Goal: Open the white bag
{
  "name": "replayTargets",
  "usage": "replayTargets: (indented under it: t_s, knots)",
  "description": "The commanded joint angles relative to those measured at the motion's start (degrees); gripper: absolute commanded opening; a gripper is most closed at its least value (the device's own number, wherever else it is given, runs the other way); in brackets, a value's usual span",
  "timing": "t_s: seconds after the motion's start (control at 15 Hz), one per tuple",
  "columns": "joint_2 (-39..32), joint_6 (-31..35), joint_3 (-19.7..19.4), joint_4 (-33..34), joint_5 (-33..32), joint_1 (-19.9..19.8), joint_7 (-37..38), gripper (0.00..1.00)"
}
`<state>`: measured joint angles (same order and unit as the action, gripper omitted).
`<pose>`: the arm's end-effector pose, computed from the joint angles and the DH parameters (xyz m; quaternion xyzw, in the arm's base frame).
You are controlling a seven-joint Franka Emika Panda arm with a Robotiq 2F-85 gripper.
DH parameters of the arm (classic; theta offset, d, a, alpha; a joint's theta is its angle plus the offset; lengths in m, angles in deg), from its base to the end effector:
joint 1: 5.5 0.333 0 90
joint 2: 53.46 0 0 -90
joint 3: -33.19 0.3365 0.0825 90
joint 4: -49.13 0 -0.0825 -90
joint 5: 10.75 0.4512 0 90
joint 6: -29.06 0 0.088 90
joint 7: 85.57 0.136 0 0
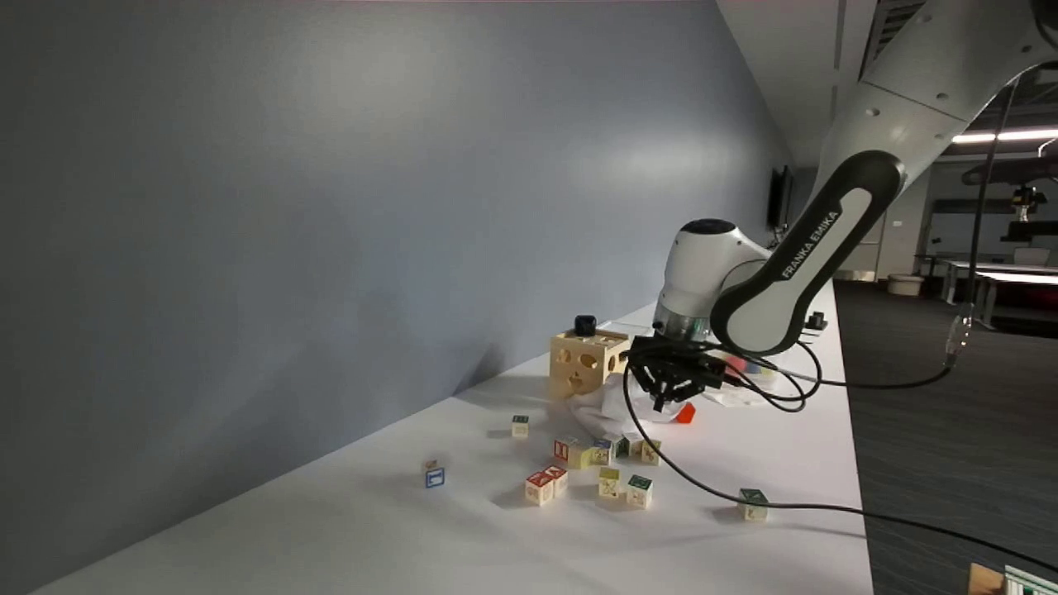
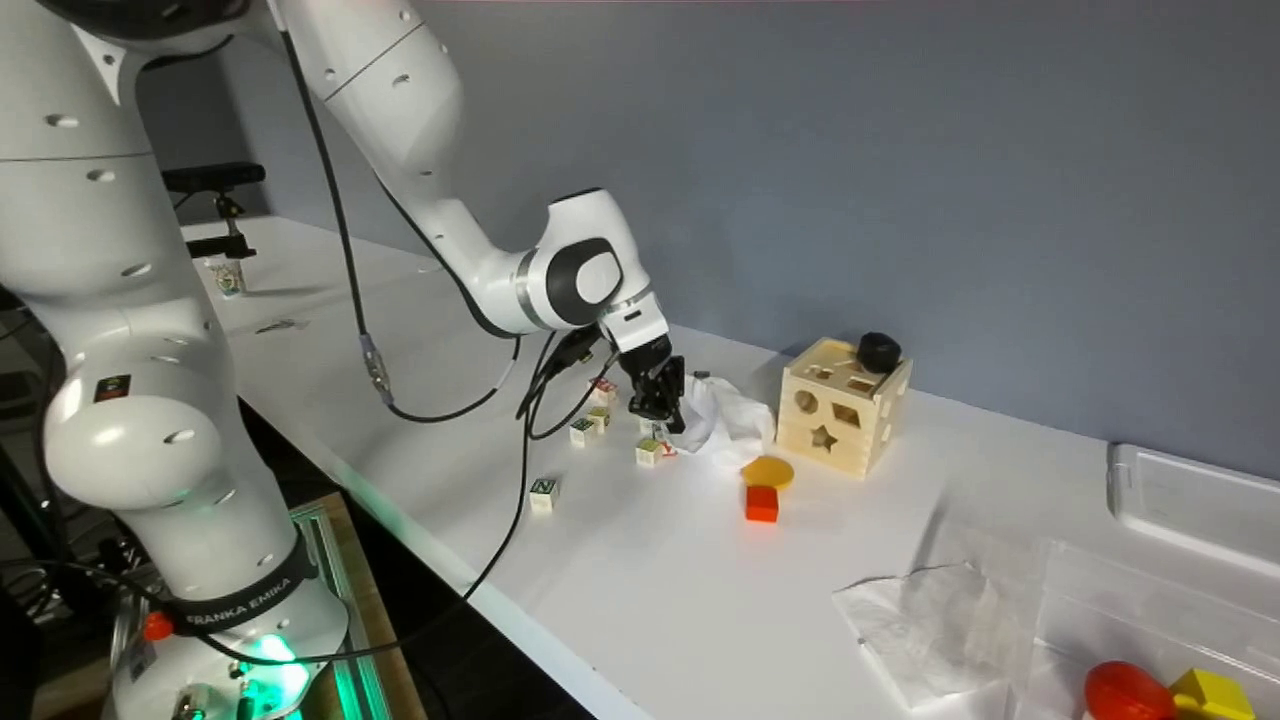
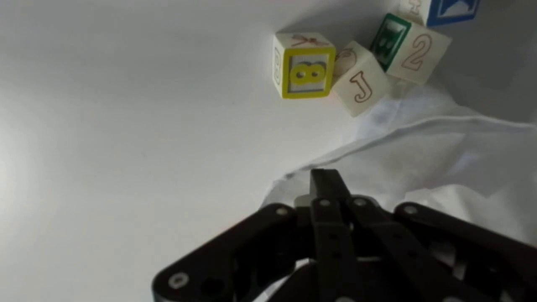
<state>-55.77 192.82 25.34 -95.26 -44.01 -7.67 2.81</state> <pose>0.5266 -0.0677 0.2258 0.8159 -0.5470 0.1872 0.0055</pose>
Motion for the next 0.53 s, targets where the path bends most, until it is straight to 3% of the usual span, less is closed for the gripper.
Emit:
replayTargets:
  t_s: [0.0, 0.33, 0.47]
  knots:
    - [-3.1, 2.7, -1.8, 3.0, -5.5, -0.4, 8.0, 0.0]
    - [-7.0, 4.1, -5.0, 7.6, -13.0, 0.6, 19.1, 0.0]
    - [-8.8, 4.2, -7.0, 9.9, -18.3, 1.6, 26.8, 0.0]
